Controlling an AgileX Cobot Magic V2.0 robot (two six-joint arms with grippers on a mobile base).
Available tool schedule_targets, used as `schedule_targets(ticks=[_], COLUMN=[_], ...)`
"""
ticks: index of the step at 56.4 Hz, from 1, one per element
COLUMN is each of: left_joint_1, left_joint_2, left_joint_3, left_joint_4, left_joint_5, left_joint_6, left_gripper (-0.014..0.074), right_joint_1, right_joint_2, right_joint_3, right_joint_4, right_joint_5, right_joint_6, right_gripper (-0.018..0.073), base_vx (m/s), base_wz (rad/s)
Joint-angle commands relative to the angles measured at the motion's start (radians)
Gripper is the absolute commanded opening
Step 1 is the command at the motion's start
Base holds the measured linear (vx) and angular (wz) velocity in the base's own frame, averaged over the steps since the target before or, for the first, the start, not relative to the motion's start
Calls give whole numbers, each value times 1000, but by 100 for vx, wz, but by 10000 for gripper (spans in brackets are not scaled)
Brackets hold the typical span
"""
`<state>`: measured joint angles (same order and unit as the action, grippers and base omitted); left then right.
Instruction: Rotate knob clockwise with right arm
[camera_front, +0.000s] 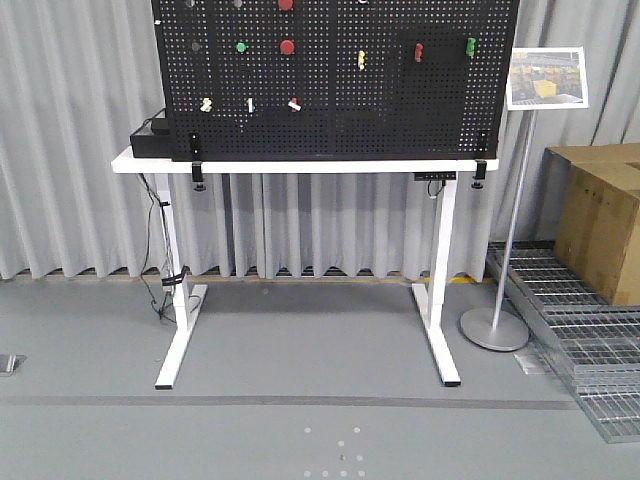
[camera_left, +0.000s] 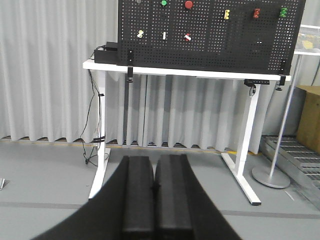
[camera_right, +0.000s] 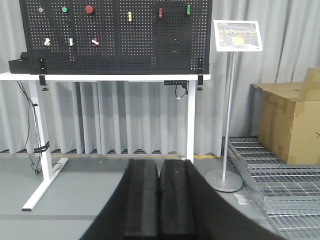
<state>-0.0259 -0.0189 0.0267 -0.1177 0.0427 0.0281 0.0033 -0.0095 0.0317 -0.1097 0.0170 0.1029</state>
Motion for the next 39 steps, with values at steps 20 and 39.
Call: schedule_targets(ticks=[20,39], left_joint_1=[3,3], left_joint_2=[3,3], left_joint_3=[13,13], left_joint_4=[-8,-8], left_joint_5=[-83,-83], left_joint_6=[-10,-10], left_gripper=[-6,-6], right_joint_1=[-7,-7], right_joint_2=[17,17], right_joint_3=[5,5], right_joint_4=[-5,-5], right_joint_5=[-81,-81], right_joint_6=[-9,-9], right_gripper=[-9,-9], base_vx=[21,39], base_wz=[-1,8])
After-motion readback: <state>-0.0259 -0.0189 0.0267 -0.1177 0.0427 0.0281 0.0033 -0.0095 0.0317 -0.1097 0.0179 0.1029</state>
